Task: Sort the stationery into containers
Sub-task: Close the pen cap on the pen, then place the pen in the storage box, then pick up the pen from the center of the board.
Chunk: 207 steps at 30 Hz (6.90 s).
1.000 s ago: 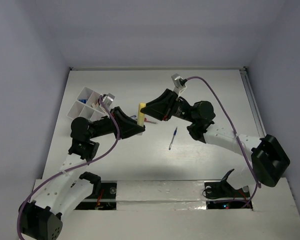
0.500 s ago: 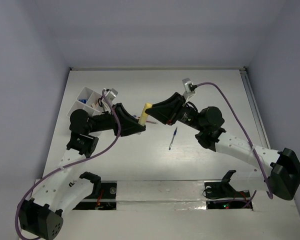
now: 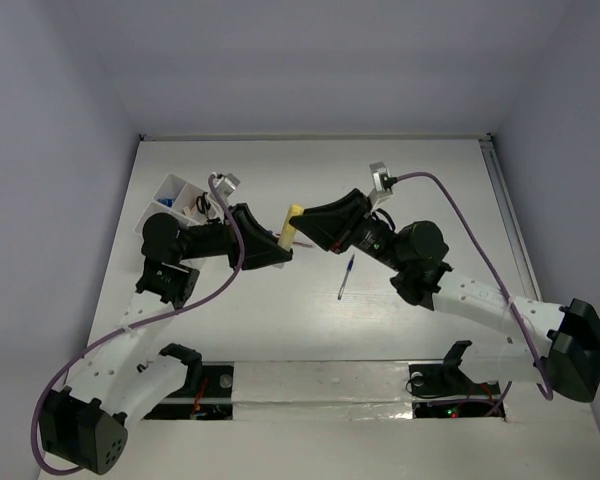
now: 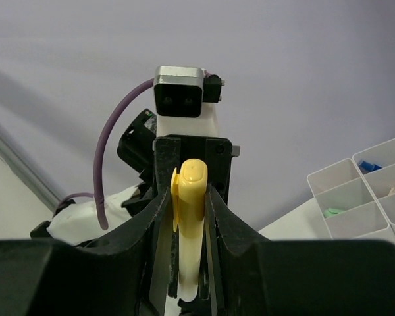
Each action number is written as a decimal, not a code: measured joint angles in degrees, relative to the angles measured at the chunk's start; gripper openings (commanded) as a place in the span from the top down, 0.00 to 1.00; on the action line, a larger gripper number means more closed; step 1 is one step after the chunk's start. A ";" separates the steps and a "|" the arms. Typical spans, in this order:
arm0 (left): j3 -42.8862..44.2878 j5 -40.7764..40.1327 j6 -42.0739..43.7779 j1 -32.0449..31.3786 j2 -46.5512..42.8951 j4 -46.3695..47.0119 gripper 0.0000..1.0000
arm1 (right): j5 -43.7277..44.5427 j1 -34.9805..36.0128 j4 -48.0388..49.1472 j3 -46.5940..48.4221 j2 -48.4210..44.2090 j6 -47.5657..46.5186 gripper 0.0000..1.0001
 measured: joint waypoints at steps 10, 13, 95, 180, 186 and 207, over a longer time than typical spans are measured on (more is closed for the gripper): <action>-2.69 -14.51 9.94 0.42 -10.71 -13.77 0.67 | 1.42 1.25 -8.94 9.62 5.07 -3.34 1.00; -2.54 -20.72 14.91 0.42 -14.27 -21.66 0.55 | 2.34 1.22 -10.86 13.84 9.62 -4.13 1.00; 0.28 -63.49 38.53 -0.35 -32.15 -38.84 0.01 | 11.23 6.03 -13.16 54.58 58.88 -20.06 0.60; -1.95 -29.94 30.71 2.67 -3.17 -32.33 0.66 | 4.70 -3.56 -1.88 8.61 18.34 1.88 1.00; -1.95 -29.88 30.53 2.67 -3.93 -32.28 1.00 | 2.84 -3.54 -0.83 8.61 20.92 4.37 1.00; -1.95 -35.69 33.51 2.97 -10.54 -34.40 1.00 | -5.20 -12.74 -12.63 8.63 15.56 -0.26 0.75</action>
